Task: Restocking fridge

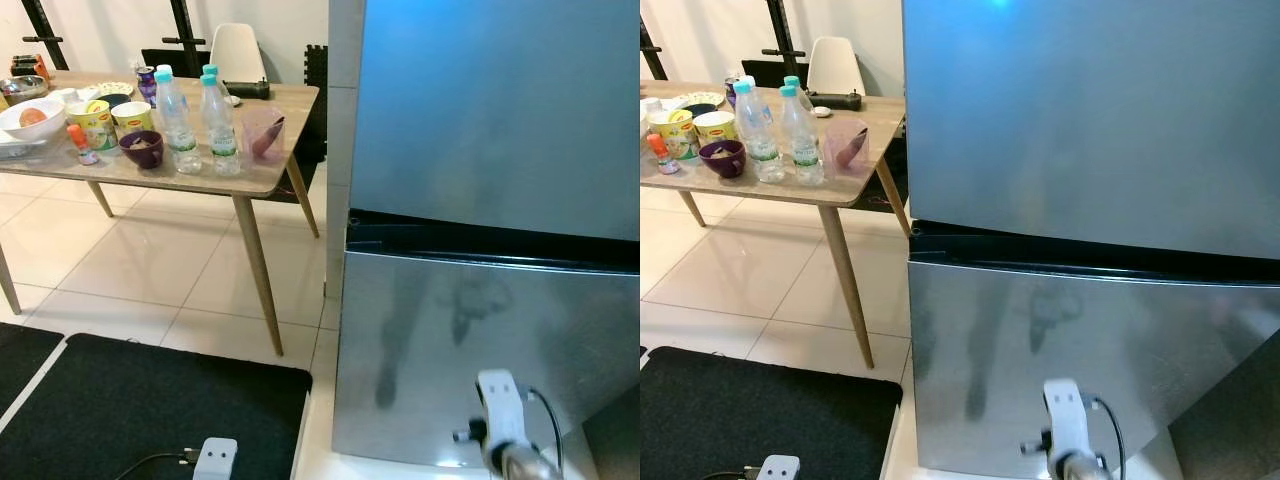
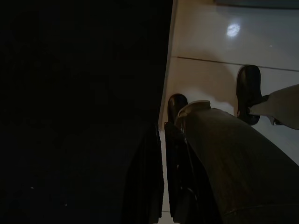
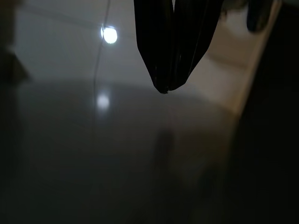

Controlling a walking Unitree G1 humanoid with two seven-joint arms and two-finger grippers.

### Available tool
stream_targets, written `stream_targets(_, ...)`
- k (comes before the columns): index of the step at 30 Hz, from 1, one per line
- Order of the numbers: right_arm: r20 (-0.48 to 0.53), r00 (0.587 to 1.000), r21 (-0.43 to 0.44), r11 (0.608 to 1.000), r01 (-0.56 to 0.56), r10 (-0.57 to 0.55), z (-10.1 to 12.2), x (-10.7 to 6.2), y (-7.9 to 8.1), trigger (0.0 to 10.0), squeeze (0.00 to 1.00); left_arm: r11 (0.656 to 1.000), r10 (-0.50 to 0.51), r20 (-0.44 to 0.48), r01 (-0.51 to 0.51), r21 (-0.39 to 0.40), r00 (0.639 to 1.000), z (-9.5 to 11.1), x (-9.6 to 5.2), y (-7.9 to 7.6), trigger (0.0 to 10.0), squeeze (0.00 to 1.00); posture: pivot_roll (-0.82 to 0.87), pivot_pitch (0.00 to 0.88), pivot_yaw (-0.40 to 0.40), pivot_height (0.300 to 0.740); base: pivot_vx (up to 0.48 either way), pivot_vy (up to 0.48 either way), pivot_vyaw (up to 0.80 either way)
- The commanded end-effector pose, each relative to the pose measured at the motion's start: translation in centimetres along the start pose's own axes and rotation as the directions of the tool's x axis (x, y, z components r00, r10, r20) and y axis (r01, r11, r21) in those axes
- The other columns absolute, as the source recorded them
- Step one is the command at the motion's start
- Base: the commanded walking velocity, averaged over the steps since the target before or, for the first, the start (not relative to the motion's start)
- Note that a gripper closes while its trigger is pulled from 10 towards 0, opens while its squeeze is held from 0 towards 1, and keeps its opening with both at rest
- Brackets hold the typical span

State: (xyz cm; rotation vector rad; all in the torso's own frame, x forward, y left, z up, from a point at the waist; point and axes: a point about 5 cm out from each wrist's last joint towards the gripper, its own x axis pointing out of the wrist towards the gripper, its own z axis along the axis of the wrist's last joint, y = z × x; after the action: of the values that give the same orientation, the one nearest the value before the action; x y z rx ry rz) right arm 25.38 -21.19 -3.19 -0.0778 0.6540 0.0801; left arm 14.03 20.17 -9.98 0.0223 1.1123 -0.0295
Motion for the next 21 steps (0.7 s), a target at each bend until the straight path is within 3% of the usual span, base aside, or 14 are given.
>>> stream_targets(1,0.066,0.998,0.009,1.000,-0.009,0.008,1.6,0.3,0.0,10.0,0.00,1.000,-0.004,-0.021,0.004,-0.007,1.000,-0.7,0.0,-0.3,10.0,0.00,-0.02,0.022,-0.024,0.740,0.000,0.000,0.00)
stream_targets(5,0.128,0.992,-0.003,1.000,-0.013,0.013,3.5,0.7,0.0,10.0,0.00,1.000,-0.004,-0.023,0.003,-0.009,1.000,-0.8,0.0,-0.3,10.0,0.00,-0.02,0.023,-0.026,0.740,0.000,0.000,0.00)
stream_targets(11,0.279,0.960,-0.015,1.000,-0.020,0.023,8.3,1.3,0.5,10.0,0.00,1.000,-0.005,-0.030,0.005,-0.017,1.000,-1.2,-0.1,-0.4,10.0,0.00,-0.01,0.024,-0.030,0.740,0.000,0.000,0.00)
stream_targets(16,0.315,0.949,-0.014,0.999,-0.029,0.032,9.5,1.4,0.7,10.0,0.00,1.000,-0.005,-0.030,0.004,-0.021,1.000,-1.2,-0.1,-0.4,10.0,0.00,-0.01,0.025,-0.033,0.740,0.000,0.000,0.00)
stream_targets(19,0.295,0.955,-0.021,0.999,-0.035,0.040,8.9,1.4,0.8,10.0,0.00,1.000,-0.004,-0.031,0.003,-0.023,1.000,-1.3,-0.1,-0.4,10.0,0.00,-0.01,0.025,-0.035,0.740,0.000,0.000,0.00)
stream_targets(21,0.232,0.971,-0.025,0.998,-0.054,0.058,7.1,1.3,1.0,10.0,0.00,1.000,-0.004,-0.031,0.003,-0.025,1.000,-1.3,-0.1,-0.4,10.0,0.00,-0.01,0.026,-0.036,0.740,0.000,0.000,0.00)
